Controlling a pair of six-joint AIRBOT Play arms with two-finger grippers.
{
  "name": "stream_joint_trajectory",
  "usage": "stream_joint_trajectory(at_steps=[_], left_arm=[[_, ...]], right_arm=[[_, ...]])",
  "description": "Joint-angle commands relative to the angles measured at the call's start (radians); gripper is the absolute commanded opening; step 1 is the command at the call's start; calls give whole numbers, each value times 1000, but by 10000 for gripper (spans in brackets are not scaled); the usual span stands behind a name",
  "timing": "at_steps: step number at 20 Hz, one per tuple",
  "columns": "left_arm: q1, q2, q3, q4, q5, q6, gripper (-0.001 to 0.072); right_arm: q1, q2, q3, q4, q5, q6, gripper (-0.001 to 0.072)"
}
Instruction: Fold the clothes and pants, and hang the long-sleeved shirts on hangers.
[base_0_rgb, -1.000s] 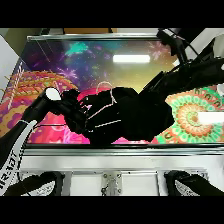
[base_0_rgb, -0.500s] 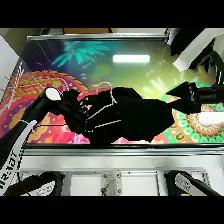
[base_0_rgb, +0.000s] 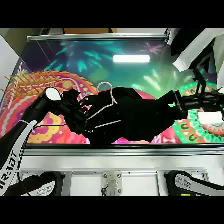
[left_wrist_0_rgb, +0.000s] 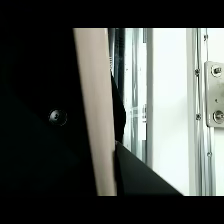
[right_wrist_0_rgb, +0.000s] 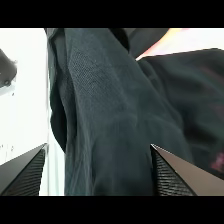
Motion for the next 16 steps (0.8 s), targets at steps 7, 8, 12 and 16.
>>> stream_joint_trajectory(at_steps=[7,8,12,16], left_arm=[[0,0,0,0,0,0,19],[0,0,0,0,0,0,19],[0,0,0,0,0,0,19],[0,0,0,0,0,0,19]], right_arm=[[140,-60,-3,0,-17,-24,711],[146,-60,-3,0,-27,-24,711],[149,-60,-3,0,-31,-20,711],[148,-60,-3,0,-30,-9,711]])
